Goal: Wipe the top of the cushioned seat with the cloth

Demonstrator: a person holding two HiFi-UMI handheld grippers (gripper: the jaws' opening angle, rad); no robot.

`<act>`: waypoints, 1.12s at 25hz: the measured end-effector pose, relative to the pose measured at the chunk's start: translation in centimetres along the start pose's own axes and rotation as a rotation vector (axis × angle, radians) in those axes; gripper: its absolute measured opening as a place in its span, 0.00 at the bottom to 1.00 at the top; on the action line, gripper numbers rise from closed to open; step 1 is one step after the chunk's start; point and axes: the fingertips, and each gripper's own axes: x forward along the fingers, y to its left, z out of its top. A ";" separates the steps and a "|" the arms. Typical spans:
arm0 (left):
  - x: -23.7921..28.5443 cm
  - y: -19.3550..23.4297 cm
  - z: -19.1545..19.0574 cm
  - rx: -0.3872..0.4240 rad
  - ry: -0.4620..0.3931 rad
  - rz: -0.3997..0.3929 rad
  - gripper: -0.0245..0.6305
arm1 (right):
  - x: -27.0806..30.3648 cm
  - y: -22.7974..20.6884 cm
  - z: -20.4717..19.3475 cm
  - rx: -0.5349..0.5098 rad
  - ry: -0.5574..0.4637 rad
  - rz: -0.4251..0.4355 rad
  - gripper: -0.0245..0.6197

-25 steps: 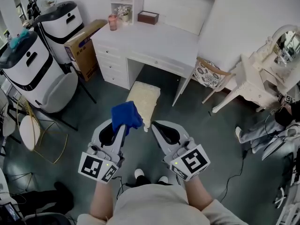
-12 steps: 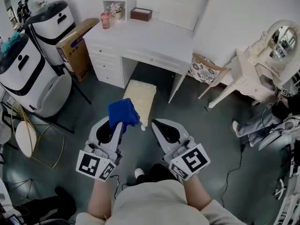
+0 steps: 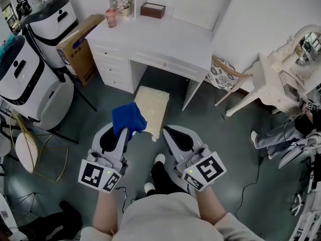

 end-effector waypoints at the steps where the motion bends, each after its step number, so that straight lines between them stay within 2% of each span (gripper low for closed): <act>1: 0.9 0.6 0.0 0.002 0.001 0.002 0.12 | 0.8 -0.8 0.1 -0.002 -0.002 0.001 0.03; 14: 12.3 7.0 -0.3 0.003 0.007 0.041 0.12 | 9.7 -11.3 1.7 0.006 -0.003 0.032 0.03; 20: 15.8 8.1 -0.7 0.007 0.005 0.048 0.12 | 11.4 -13.8 1.5 -0.021 0.008 0.069 0.03; 28: 18.6 9.7 -1.6 0.008 0.035 0.024 0.12 | 13.4 -16.9 1.0 0.024 0.002 0.025 0.03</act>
